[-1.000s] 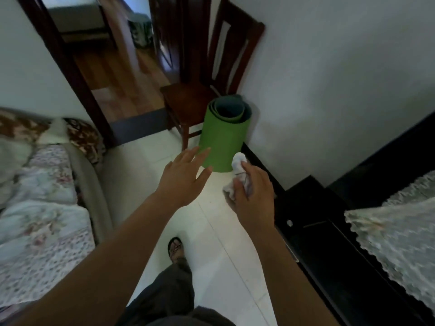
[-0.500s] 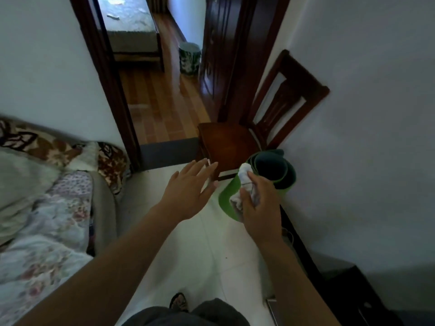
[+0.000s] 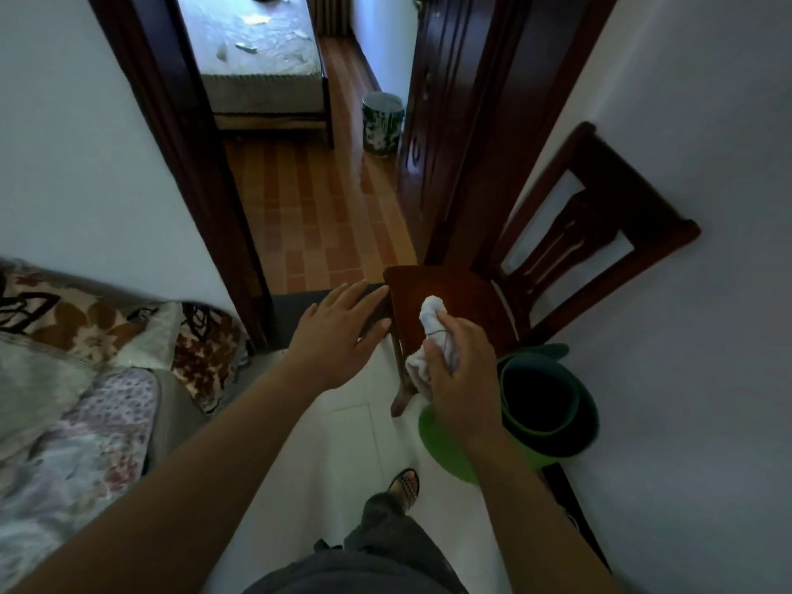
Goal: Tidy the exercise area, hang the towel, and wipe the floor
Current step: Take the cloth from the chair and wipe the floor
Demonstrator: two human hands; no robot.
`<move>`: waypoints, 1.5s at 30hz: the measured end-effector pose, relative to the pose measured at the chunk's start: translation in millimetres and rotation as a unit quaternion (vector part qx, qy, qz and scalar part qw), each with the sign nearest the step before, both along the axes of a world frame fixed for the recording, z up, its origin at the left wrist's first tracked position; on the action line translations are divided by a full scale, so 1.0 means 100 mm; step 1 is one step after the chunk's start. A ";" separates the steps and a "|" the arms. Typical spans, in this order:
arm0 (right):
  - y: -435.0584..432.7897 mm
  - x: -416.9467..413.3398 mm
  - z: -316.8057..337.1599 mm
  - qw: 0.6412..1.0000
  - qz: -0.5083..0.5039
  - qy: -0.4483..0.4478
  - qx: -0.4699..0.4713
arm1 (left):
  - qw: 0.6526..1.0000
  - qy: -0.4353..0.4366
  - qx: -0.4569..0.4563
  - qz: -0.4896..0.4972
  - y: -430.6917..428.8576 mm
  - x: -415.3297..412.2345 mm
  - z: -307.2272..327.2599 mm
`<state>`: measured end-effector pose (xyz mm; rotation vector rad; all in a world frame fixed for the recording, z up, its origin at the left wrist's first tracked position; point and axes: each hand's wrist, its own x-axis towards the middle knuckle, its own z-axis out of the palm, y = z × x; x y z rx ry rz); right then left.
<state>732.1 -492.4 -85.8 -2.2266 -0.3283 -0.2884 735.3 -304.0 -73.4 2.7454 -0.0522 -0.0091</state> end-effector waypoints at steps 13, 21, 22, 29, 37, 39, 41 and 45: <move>-0.33 2.37 0.20 0.999 -0.041 0.019 -0.013 | 0.999 0.000 0.017 -0.042 -0.25 2.39 0.30; -0.40 3.21 -0.12 0.987 -0.144 0.060 -0.025 | 0.988 0.047 0.014 -0.144 -0.32 3.70 0.11; -0.41 3.32 -0.15 0.984 -0.168 0.063 -0.026 | 0.985 0.050 0.016 -0.165 -0.34 3.89 0.10; -0.22 3.96 -0.27 0.950 -0.291 0.109 -0.038 | 0.952 0.030 0.038 -0.302 -0.44 5.06 0.10; -0.07 4.33 -0.39 0.902 -0.402 0.151 -0.043 | 0.907 0.065 0.061 -0.412 -0.59 5.65 0.06; -0.10 4.43 -0.43 0.896 -0.413 0.159 -0.037 | 0.899 0.066 0.068 -0.428 -0.61 5.73 0.03; -0.15 4.51 -0.47 0.892 -0.414 0.177 -0.053 | 0.894 0.069 0.063 -0.438 -0.64 5.80 0.00; -0.25 4.57 -0.42 0.880 -0.432 0.196 -0.020 | 0.887 0.073 0.057 -0.453 -0.68 5.91 -0.02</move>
